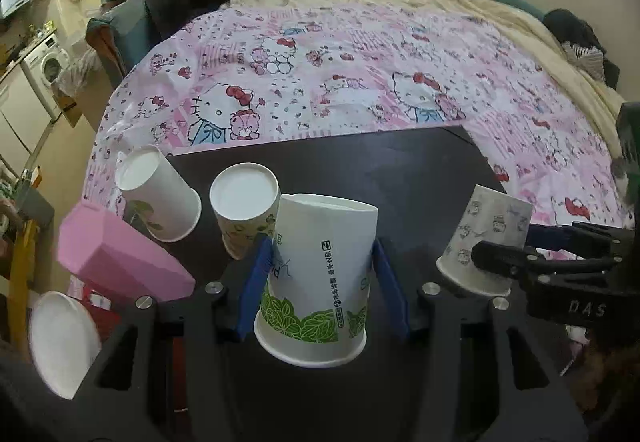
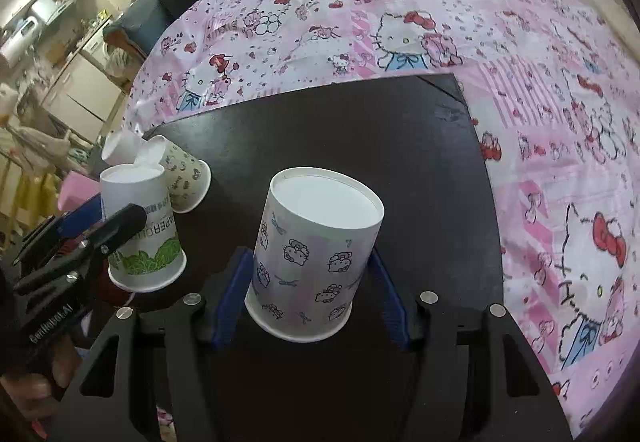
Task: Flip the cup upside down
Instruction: 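Set the green-print cup down with the left tool while the right tool lowers the pink-print cup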
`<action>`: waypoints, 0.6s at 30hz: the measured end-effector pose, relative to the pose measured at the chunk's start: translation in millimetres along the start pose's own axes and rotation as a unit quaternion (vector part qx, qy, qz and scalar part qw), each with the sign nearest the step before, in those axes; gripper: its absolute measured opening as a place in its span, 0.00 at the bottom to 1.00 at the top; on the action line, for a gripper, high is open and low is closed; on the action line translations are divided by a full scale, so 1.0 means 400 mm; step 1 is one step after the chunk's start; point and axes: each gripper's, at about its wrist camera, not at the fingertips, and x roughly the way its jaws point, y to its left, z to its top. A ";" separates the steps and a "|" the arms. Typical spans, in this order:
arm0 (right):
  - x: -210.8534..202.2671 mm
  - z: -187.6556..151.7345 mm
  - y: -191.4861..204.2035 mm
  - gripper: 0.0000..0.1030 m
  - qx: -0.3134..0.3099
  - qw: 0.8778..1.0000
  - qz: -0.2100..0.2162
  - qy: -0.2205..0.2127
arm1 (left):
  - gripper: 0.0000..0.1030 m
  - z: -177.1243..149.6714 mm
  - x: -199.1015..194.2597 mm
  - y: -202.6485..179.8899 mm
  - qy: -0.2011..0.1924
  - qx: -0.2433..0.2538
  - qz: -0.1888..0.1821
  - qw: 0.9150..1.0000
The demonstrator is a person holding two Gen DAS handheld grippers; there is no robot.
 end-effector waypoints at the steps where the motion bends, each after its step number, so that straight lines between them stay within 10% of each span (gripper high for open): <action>1: 0.003 0.001 0.007 0.60 -0.012 1.000 -0.007 -0.006 | 0.47 -0.009 0.006 0.001 -0.007 0.000 0.005 1.000; 18: 0.053 -0.063 0.042 0.60 -0.066 0.996 -0.043 0.027 | 0.51 -0.106 0.015 0.026 -0.002 0.018 -0.007 1.000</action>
